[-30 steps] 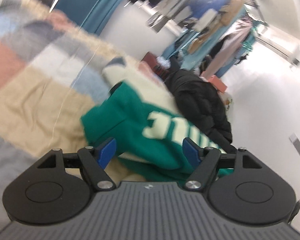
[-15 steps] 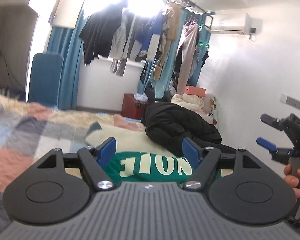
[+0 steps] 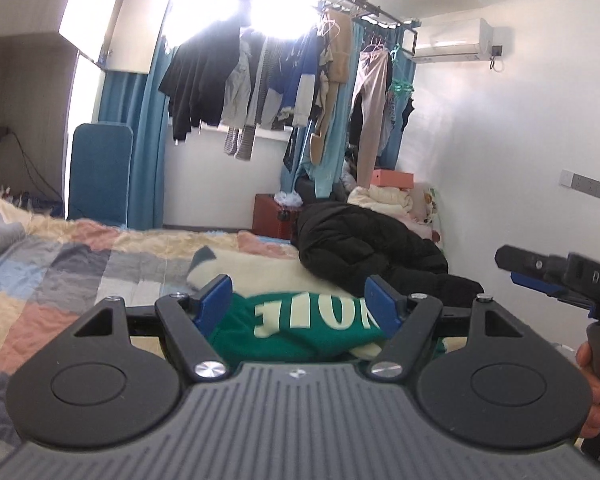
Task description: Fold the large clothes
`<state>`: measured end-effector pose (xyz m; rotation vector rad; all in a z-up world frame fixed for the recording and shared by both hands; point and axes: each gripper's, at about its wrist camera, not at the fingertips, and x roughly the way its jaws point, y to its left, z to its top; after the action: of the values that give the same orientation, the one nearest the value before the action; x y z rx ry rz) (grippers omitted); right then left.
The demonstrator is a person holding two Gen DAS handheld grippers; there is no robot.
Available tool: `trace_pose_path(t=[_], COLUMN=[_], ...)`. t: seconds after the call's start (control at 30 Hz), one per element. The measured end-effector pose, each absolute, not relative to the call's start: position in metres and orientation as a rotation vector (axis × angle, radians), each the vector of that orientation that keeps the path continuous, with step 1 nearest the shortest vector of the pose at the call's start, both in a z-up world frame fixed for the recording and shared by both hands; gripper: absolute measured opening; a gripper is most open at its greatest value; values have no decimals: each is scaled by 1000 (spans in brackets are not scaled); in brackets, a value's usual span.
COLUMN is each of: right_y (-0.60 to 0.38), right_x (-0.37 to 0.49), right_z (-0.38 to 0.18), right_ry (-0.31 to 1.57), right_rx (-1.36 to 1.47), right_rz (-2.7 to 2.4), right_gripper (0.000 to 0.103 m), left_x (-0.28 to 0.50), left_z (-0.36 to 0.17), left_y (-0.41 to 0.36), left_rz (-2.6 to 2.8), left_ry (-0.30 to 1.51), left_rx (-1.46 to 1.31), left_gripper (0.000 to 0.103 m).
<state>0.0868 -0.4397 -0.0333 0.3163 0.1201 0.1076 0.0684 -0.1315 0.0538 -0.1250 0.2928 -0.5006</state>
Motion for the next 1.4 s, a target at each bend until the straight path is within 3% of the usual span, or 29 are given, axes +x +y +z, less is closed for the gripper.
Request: trace_pose_path(t=[0.53,1.4], right_y=[-404,-396], right_x=[80,84], right_z=[-79,-106], right_ry=[271,382], right_rx=[140,128], right_rz=[36,-23], right_gripper=[82,81], left_x=[82,97], left_z=[-6,-23], left_y=[-127,-132], left_rz=[-467,-437], left_ry=[412,437], left_rx=[-107,-85], left_gripper=[77,78])
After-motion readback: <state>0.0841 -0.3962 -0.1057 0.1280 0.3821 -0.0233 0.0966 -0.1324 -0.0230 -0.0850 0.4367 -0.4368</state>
